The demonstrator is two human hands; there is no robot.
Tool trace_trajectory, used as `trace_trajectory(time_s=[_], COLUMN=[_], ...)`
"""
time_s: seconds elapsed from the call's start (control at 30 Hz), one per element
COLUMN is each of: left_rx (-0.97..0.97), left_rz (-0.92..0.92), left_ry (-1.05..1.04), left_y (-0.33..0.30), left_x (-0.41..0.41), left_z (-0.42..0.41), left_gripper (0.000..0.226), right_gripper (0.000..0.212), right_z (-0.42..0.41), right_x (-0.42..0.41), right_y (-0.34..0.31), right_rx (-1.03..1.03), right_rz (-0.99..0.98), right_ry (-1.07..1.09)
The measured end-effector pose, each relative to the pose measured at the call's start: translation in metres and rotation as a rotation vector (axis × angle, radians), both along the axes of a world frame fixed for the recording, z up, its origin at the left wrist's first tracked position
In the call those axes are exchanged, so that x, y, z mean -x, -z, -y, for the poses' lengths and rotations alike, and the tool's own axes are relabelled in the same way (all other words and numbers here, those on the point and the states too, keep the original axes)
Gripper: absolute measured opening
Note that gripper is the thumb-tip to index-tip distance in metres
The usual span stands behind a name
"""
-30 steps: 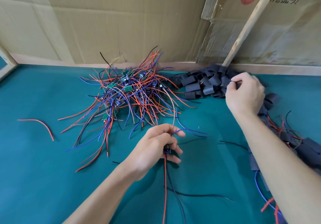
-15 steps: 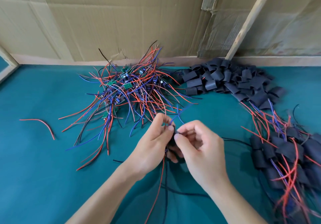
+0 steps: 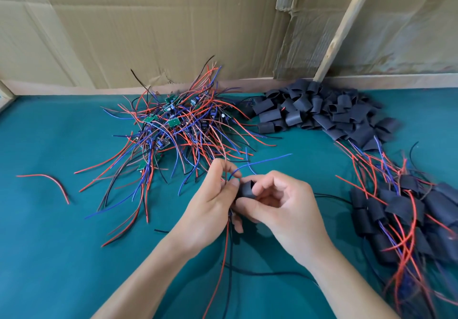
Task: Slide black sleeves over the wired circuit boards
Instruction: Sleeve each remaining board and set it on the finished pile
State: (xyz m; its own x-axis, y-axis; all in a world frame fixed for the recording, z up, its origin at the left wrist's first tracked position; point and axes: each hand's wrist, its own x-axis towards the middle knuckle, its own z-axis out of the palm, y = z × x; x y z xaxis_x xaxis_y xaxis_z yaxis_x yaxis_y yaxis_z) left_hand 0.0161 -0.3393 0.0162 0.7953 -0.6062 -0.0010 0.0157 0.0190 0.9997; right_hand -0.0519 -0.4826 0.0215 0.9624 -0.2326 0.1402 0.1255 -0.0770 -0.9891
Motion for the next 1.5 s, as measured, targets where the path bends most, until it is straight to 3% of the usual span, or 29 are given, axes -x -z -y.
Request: trace_trajectory(time_s=[0.23, 0.33, 0.57, 0.8, 1.37, 1.5], left_rx=[0.062, 0.089, 0.210, 0.251, 0.198, 0.051], left_rz=[-0.092, -0.141, -0.364, -0.408, -0.377, -0.228], left_ry=[0.044, 0.058, 0.158, 0.216, 0.282, 0.260], left_y=[-0.003, -0.003, -0.005, -0.002, -0.004, -0.003], left_x=[-0.002, -0.003, -0.008, -0.010, -0.005, -0.001], left_z=[-0.002, -0.003, -0.005, -0.007, -0.005, -0.002], left_gripper=[0.007, 0.010, 0.024, 0.036, 0.041, 0.043], right_gripper=[0.034, 0.018, 0.023, 0.014, 0.009, 0.010], right_z=[0.016, 0.028, 0.040, 0.050, 0.050, 0.047], right_x=[-0.002, -0.003, -0.004, -0.006, -0.008, -0.008], right_y=[-0.008, -0.015, -0.010, -0.004, -0.009, -0.012], right_rx=[-0.253, -0.407, -0.418, -0.509, -0.651, -0.681], right_rz=[0.013, 0.034, -0.005, -0.061, -0.084, -0.069], right_ry=[0.104, 0.188, 0.429, 0.493, 0.397, 0.357])
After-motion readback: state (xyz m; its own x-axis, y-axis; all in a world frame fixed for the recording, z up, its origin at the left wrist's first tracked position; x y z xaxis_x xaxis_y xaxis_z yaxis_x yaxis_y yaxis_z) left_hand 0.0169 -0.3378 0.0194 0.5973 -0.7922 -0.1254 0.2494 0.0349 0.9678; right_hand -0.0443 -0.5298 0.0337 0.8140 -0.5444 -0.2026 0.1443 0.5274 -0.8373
